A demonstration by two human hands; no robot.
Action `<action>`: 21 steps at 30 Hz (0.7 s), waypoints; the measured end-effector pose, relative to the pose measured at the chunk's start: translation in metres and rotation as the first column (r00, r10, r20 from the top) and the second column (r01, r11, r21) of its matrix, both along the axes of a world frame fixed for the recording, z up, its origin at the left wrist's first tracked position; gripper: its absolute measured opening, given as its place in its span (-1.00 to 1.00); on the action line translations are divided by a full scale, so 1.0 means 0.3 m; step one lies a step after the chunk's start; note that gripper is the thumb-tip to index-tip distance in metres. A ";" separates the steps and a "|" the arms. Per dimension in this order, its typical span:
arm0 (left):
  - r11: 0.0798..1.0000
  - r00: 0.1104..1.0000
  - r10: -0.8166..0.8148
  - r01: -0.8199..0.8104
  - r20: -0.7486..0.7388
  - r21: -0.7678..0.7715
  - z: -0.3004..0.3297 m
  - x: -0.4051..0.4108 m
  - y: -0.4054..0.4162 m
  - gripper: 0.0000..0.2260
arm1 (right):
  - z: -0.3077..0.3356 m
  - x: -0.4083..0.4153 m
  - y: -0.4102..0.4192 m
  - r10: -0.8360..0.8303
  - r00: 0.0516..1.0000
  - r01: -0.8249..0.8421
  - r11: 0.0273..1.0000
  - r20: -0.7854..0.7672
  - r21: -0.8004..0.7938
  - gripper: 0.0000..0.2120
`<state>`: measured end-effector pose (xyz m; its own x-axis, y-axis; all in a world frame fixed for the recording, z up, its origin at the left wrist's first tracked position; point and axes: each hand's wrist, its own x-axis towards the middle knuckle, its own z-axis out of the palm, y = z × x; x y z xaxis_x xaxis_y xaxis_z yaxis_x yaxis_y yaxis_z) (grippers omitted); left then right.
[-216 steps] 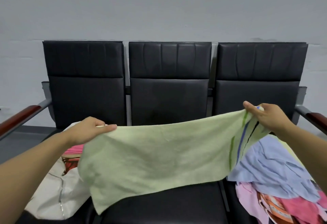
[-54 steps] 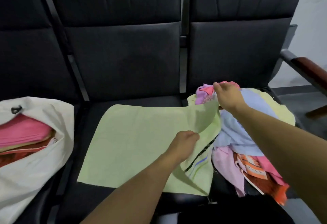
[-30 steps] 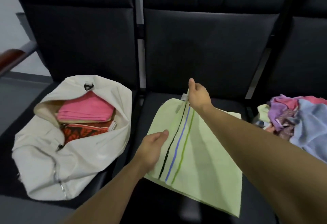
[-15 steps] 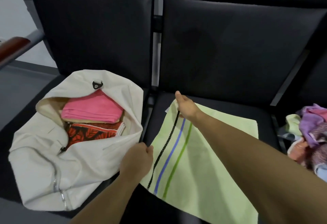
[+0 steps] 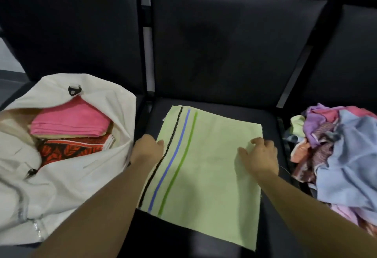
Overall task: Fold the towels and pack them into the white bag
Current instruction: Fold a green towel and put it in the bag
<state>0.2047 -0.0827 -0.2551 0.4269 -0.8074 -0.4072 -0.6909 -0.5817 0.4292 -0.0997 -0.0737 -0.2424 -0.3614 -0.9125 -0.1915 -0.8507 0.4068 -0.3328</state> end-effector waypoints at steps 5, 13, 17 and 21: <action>0.998 0.997 -0.040 0.043 -0.073 0.037 0.012 -0.007 0.035 -0.59 | 0.003 -0.068 0.113 -0.244 0.969 0.233 0.951 0.034 0.204 -0.06; 0.944 0.939 0.079 -0.178 -0.335 -0.278 0.006 -0.072 0.122 -0.72 | 0.005 -0.099 0.177 -0.059 0.998 0.059 0.962 -0.010 0.266 -0.29; 0.895 0.866 0.146 -0.321 -0.478 -0.309 0.012 -0.082 0.137 -0.79 | 0.030 -0.123 0.195 -0.088 0.973 0.030 0.965 0.215 0.260 -0.57; 0.865 0.823 0.136 -0.370 -0.551 -0.339 0.035 -0.098 0.190 -0.87 | 0.010 -0.131 0.216 -0.109 0.900 0.019 0.977 0.422 0.213 -0.67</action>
